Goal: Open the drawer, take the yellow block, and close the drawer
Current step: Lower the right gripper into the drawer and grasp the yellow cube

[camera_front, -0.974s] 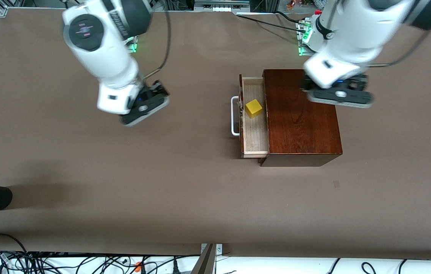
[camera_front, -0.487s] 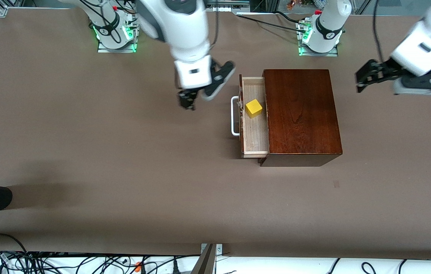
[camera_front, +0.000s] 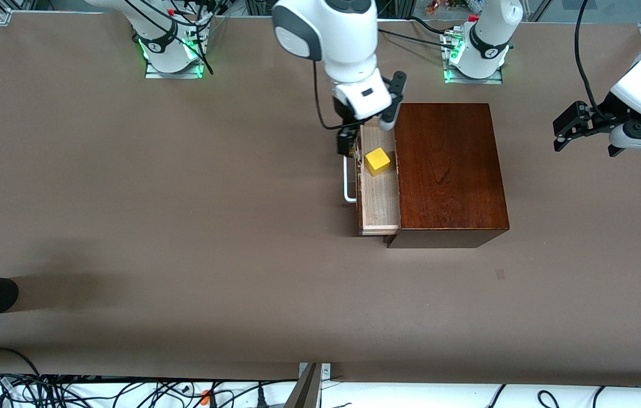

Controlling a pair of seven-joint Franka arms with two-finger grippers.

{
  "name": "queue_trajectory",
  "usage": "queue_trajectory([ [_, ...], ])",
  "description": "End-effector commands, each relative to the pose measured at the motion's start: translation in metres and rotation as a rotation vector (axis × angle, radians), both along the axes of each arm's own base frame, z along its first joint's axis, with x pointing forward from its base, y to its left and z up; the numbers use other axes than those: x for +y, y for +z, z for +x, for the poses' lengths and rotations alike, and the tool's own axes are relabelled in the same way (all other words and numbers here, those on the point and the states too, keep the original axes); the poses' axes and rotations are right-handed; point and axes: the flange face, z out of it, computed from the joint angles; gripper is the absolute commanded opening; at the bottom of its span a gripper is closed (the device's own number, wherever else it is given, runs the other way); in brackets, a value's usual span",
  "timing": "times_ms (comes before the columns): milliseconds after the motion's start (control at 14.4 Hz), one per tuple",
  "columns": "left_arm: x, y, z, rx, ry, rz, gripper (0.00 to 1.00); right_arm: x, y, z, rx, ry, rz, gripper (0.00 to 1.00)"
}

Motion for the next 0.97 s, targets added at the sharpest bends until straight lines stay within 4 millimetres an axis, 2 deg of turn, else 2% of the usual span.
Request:
queue_trajectory([
  [0, 0.012, 0.004, -0.009, 0.007, -0.011, -0.003, 1.00, 0.021, -0.015, -0.003, -0.038, 0.118, 0.005, 1.00],
  [278, 0.019, 0.002, -0.011, 0.029, 0.007, -0.004, 1.00, 0.038, -0.045, -0.010, -0.025, 0.211, 0.020, 1.00],
  [417, 0.030, 0.001, -0.010, 0.030, 0.048, -0.011, 1.00, 0.041, -0.056, -0.010, -0.024, 0.278, 0.005, 1.00],
  [626, 0.029, 0.000, -0.010, 0.033, 0.043, -0.011, 1.00, 0.044, -0.083, -0.010, -0.005, 0.312, -0.023, 1.00],
  [904, 0.025, -0.001, -0.009, 0.036, 0.034, -0.012, 1.00, 0.052, -0.107, -0.014, -0.004, 0.326, -0.018, 1.00],
])
